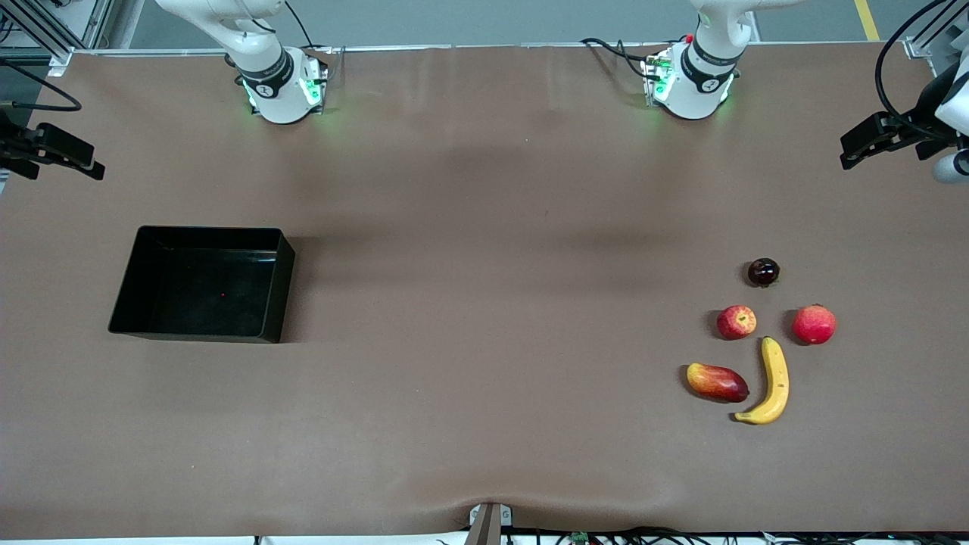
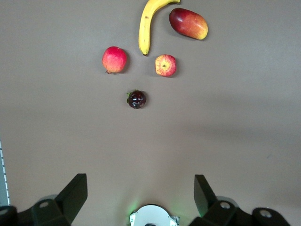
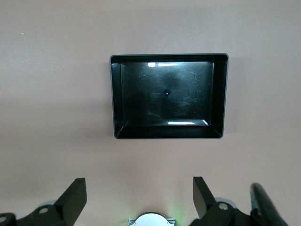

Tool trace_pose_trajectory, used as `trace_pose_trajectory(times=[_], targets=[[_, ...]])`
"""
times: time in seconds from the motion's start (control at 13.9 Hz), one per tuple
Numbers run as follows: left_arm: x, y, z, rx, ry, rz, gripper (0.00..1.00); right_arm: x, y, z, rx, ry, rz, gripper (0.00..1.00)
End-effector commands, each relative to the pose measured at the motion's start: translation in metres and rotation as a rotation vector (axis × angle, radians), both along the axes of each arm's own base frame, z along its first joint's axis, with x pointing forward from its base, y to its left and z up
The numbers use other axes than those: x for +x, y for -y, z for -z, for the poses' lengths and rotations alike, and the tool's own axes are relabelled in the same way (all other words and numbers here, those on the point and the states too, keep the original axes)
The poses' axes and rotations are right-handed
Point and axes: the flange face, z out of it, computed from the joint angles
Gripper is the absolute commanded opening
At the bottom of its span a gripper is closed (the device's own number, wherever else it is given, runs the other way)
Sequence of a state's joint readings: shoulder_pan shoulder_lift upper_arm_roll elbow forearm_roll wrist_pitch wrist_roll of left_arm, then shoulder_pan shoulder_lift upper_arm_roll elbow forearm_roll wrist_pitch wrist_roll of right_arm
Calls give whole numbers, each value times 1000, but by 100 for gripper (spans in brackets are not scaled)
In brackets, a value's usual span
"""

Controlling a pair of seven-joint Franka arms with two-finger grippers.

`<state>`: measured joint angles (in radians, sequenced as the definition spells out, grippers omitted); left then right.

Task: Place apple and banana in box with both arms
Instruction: 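Reach the left gripper down to the red-yellow apple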

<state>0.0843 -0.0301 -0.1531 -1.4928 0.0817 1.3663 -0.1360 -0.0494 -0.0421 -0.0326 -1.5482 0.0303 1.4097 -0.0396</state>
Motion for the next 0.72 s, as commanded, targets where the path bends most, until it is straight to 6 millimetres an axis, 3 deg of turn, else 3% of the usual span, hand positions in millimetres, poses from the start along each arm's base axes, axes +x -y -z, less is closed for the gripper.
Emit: trace_pose_trajectory(times=[0.0,0.14,0.29,0.43,0.57,0.65], targets=[[0,-4,-6,5,5,10,100,2,4,-3,-10,1,-6,100],[3,-7,-3,10,2,5,100,2,4,-3,-10,1,-6,100],[36,-11,22,12,-28,-1,100,2,4,-3,-10,1,-6,100],[67,-8,72,23,-86,13,100,3,5,-1,-11,-4,-6,100],[99,-3,118,7,-48,39,100,14,12,19,-22,-42,-13,100],[110,-1,146,-4,-49,44,100,14,32,24,-14,-48,-19,100]])
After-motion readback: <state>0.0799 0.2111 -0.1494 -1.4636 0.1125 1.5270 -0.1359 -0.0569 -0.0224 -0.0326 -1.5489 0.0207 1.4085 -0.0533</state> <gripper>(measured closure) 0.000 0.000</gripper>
